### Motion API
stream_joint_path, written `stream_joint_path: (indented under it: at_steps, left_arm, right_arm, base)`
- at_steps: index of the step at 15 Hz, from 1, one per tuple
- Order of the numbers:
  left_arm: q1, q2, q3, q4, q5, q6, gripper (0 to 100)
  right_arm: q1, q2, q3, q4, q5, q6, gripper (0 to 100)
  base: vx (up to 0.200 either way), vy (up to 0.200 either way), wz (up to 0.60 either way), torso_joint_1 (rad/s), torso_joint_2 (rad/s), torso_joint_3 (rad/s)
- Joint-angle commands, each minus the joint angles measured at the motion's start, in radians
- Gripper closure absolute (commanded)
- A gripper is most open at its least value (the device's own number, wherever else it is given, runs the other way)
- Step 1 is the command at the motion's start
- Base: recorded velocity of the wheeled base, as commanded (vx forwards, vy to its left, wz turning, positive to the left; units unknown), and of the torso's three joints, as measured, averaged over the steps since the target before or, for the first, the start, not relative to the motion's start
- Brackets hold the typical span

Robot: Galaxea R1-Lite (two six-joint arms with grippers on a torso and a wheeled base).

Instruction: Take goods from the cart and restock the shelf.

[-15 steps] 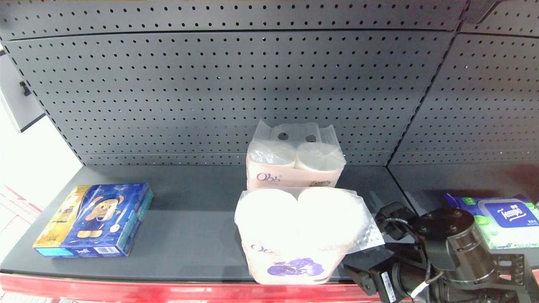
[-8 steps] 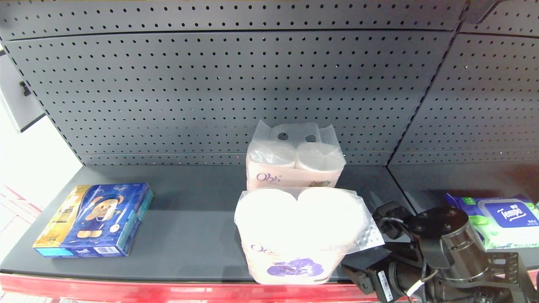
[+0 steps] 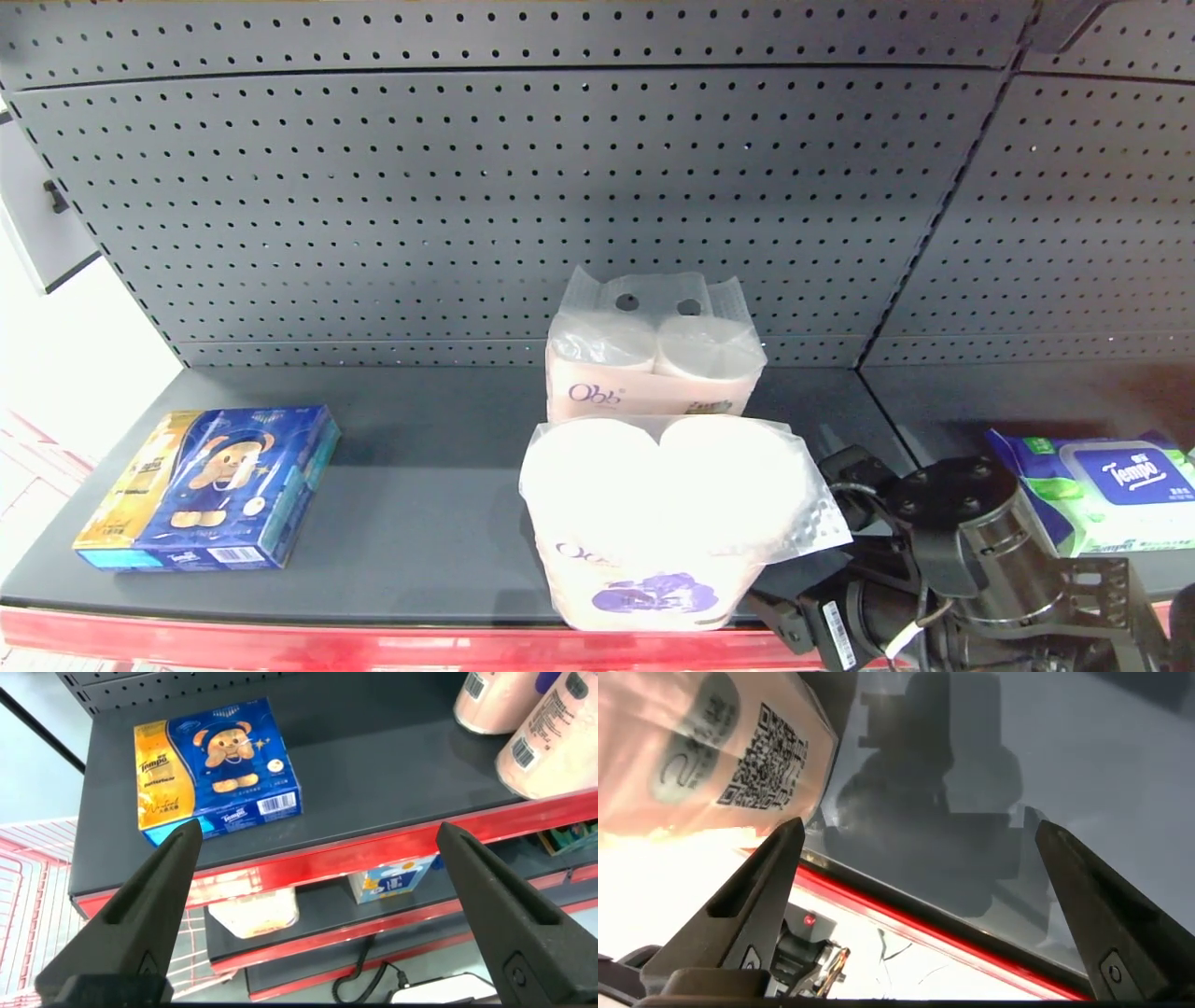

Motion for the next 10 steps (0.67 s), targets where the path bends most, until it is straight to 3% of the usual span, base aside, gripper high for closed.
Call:
stream_joint_path:
  at_steps: [1,10]
  left_arm:
    - [0.000,0.000,0.000,0.001,0.001,0.000,0]
    - [0.000,-0.002,0.003,0.001,0.003,0.000,0]
  right_arm:
    - [0.010,0.015,-0.012,-0.002,0.000,0.001,0]
    - [0.004,0.007,0.000,-0.001,-0.009,0.001,0]
  base:
    - [0.000,0.000,0.00,0.000,0.00,0.000]
    - [0.000,0.000,0.00,0.000,0.00,0.000]
